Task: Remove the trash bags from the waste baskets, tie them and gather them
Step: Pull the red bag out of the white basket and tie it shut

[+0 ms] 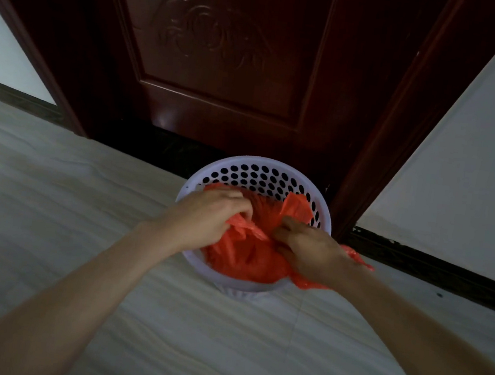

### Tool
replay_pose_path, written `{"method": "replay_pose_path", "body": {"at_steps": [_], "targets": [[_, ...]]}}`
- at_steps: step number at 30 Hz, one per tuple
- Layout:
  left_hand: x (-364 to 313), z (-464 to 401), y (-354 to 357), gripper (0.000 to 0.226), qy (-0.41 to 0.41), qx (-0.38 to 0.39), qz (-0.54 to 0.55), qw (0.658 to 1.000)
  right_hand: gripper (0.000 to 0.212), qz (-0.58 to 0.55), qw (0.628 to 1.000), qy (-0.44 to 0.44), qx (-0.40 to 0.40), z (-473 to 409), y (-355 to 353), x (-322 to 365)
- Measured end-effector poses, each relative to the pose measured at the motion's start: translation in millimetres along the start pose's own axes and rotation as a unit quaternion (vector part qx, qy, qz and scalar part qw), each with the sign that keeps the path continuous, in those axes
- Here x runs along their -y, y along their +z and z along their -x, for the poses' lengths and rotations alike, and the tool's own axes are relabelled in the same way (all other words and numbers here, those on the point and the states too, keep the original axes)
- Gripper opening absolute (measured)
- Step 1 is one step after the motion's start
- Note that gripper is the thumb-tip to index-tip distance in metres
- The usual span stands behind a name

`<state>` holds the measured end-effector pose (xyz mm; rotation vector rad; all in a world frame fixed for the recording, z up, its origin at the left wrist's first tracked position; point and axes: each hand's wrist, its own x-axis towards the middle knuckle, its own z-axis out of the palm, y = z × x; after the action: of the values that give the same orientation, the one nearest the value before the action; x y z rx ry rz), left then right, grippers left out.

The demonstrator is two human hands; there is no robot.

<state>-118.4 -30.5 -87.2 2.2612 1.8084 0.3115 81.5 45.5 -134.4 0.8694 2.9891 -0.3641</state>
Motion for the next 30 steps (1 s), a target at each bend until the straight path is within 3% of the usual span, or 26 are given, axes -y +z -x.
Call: {"method": "replay_pose_path", "body": {"at_steps": [2,5,6,8,11,13,15,17,18,20,24,27,30], "targets": [[6.5,-5.8,-8.6,0.026,0.000,-0.051,-0.042,0.998,0.029,0.007,0.999,-0.019,-0.038,2.4,3.4,-0.6],[18.6,-20.0,-17.6,0.023,-0.134,-0.101,-0.082,0.982,0.020,-0.004,0.995,-0.045,-0.091,7.1,3.7,3.2],[20.3,-26.1,-19.0,0.023,-0.190,-0.091,-0.048,0.976,0.016,-0.013,0.993,-0.048,-0.110,7.2,3.8,4.0],[21.0,-36.9,-17.8,0.026,-0.271,-0.049,0.154,0.949,0.013,-0.052,0.989,-0.044,-0.129,4.2,5.6,4.8],[24.5,-42.4,-16.4,0.029,-0.322,-0.034,0.513,0.795,0.011,-0.161,0.980,0.026,-0.113,0.1,7.7,2.2],[28.0,-42.7,-10.7,0.030,-0.301,-0.062,0.624,0.718,0.007,-0.219,0.968,0.077,-0.099,-2.4,6.2,0.5],[31.1,-44.7,-0.6,0.035,-0.310,-0.109,0.654,0.682,0.009,-0.242,0.960,0.102,-0.094,-6.6,4.1,0.2],[31.3,-45.3,7.9,0.046,-0.342,-0.158,0.598,0.707,0.011,-0.256,0.954,0.124,-0.098,-13.5,3.2,0.8],[31.4,-44.0,9.9,0.048,-0.358,-0.194,0.543,0.735,0.012,-0.264,0.948,0.142,-0.106,-17.6,3.3,1.2],[32.6,-38.2,9.8,0.043,-0.348,-0.278,0.482,0.754,0.011,-0.292,0.925,0.193,-0.146,-27.9,1.5,0.7],[38.1,-15.9,9.3,0.025,-0.312,-0.396,0.480,0.718,0.021,-0.395,0.839,0.334,-0.168,-51.4,-7.8,-4.1],[42.6,-5.2,33.8,0.038,-0.395,-0.334,0.348,0.782,0.021,-0.436,0.804,0.380,-0.138,-61.5,-14.4,-0.9],[33.5,-1.3,55.3,0.047,-0.439,-0.277,0.321,0.792,0.027,-0.450,0.793,0.390,-0.130,-64.7,-18.6,5.7]]}}
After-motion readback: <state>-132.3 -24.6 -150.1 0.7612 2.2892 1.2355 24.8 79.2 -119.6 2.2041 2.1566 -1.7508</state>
